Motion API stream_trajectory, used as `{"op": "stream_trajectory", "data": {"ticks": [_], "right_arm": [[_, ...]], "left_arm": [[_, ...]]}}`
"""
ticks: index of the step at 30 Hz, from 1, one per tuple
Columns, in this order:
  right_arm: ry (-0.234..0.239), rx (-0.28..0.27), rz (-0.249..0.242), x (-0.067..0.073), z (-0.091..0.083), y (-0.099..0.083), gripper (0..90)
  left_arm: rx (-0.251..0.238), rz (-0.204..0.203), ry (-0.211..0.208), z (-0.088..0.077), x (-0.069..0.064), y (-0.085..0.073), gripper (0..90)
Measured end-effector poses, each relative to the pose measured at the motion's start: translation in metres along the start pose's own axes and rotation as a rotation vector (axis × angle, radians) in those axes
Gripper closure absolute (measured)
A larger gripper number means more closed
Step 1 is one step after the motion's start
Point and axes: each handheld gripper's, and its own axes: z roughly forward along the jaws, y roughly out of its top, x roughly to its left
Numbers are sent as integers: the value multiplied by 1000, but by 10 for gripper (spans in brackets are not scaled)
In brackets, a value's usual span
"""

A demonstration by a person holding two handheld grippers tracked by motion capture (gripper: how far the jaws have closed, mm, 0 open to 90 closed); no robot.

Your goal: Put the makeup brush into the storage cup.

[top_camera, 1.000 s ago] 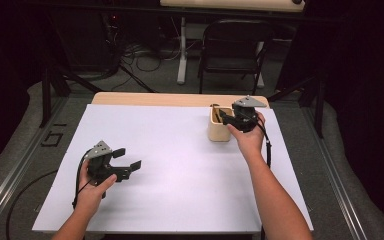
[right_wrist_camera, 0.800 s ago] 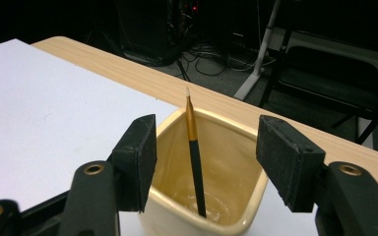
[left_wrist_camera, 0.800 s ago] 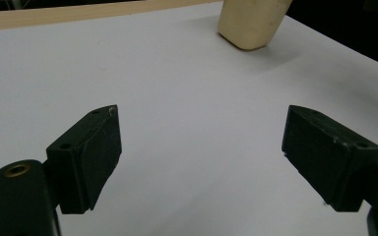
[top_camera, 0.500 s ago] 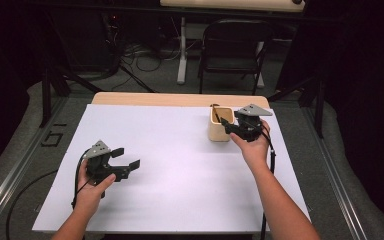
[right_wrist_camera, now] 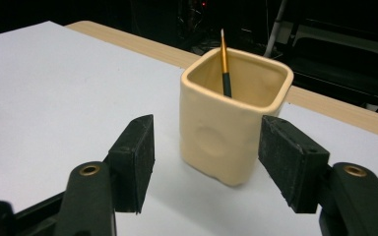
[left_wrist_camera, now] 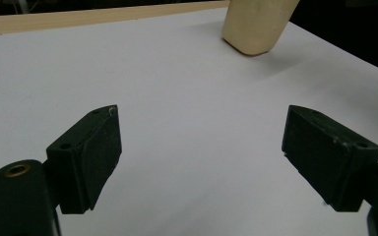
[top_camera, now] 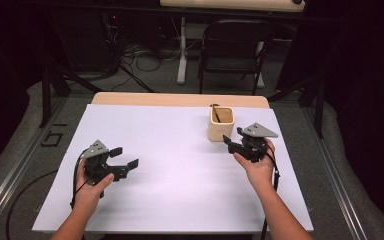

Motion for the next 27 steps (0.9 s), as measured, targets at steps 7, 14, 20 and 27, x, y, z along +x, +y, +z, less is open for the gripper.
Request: {"op": "stream_trajectory", "data": {"ticks": [7, 14, 20, 27], "right_arm": [[15, 0, 9, 7, -10, -15, 386], [22, -14, 14, 17, -26, -31, 386], [30, -6, 4, 24, -36, -45, 386], [41, -7, 1, 27, -46, -59, 386]], "left_arm": [[1, 1, 2, 0, 0, 0, 155], [0, 0, 5, -1, 1, 0, 156], [0, -2, 8, -2, 1, 0, 155], [5, 4, 8, -1, 0, -1, 155]]}}
